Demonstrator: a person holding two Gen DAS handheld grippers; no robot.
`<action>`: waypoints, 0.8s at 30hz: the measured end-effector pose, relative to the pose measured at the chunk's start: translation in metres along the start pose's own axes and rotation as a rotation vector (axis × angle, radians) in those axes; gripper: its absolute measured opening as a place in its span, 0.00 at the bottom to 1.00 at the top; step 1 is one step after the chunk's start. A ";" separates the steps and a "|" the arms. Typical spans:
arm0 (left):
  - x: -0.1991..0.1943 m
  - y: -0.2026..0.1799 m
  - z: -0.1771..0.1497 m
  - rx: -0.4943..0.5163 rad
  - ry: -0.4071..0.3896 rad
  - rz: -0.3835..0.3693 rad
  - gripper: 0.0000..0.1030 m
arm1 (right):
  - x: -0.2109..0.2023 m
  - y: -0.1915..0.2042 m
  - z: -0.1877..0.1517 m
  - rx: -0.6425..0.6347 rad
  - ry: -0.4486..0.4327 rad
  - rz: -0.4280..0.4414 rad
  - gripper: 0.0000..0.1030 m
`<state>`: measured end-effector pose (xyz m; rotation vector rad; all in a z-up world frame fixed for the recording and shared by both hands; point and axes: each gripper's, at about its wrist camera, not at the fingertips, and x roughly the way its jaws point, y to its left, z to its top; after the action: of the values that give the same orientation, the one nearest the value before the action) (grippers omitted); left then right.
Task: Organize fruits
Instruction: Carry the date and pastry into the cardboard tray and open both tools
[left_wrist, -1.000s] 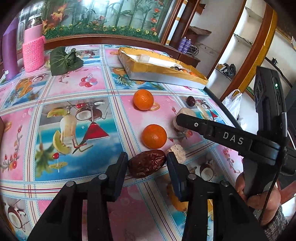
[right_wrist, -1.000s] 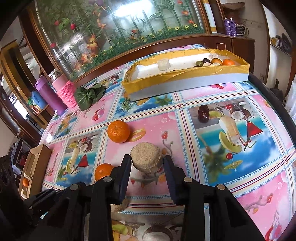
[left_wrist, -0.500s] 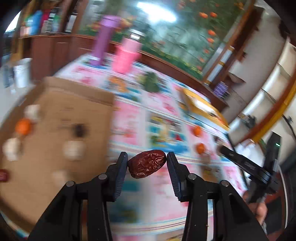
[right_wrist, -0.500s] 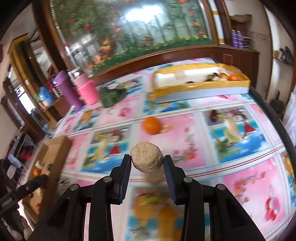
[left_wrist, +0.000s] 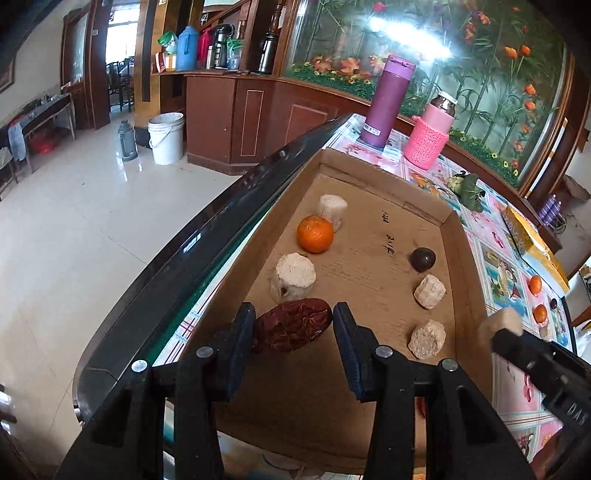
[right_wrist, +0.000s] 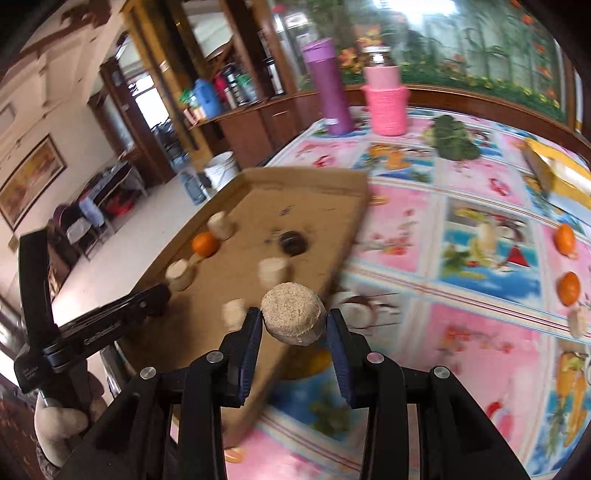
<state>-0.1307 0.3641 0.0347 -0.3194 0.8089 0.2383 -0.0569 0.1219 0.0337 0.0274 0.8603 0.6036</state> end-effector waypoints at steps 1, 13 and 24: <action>-0.001 -0.003 -0.002 0.006 -0.004 0.004 0.42 | 0.004 0.006 0.000 -0.013 0.008 0.006 0.39; -0.008 0.005 -0.003 -0.074 -0.043 -0.048 0.50 | 0.027 0.037 -0.003 -0.136 0.015 -0.101 0.39; -0.030 -0.009 -0.002 -0.064 -0.092 -0.089 0.57 | 0.018 0.037 -0.007 -0.136 0.001 -0.129 0.39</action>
<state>-0.1492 0.3519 0.0573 -0.4007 0.6955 0.1946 -0.0711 0.1603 0.0254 -0.1508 0.8133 0.5397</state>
